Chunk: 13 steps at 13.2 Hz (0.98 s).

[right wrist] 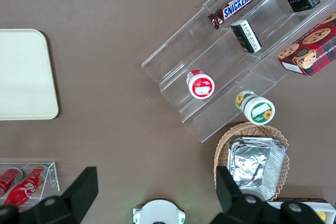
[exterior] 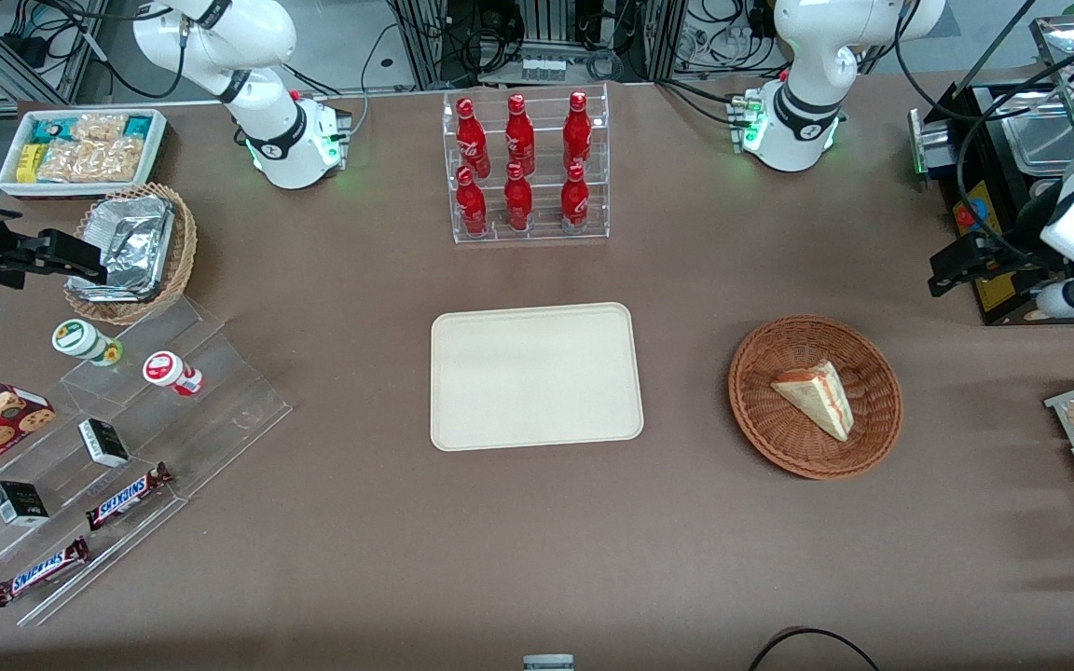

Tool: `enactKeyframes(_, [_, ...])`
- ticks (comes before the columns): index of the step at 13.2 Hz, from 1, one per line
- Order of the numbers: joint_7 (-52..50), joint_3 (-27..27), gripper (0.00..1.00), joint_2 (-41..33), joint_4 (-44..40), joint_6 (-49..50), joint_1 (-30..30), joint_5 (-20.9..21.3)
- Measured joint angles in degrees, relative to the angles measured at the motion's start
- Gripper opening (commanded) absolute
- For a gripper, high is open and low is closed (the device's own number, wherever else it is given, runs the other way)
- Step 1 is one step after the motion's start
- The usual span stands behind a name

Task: Place sandwich from basket to tray
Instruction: 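Move the left gripper over the wrapped sandwich in the wicker basket, then lower the left gripper and close it on the sandwich's crust edge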

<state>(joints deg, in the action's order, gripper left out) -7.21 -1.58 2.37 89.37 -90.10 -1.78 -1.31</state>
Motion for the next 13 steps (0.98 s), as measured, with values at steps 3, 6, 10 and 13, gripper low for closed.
enactKeyframes(3, [-2.43,-0.10,1.00,2.69,1.47,-2.93,-0.62,0.00])
enactKeyframes(6, [-7.14,-0.25,1.00,3.79,5.75,-9.56,-0.90,0.00])
enactKeyframes(10, [-10.75,-0.44,1.00,4.15,13.41,-18.44,-0.96,-0.03])
enactKeyframes(13, [-15.62,-0.87,1.00,5.49,17.13,-23.85,-1.92,-0.05])
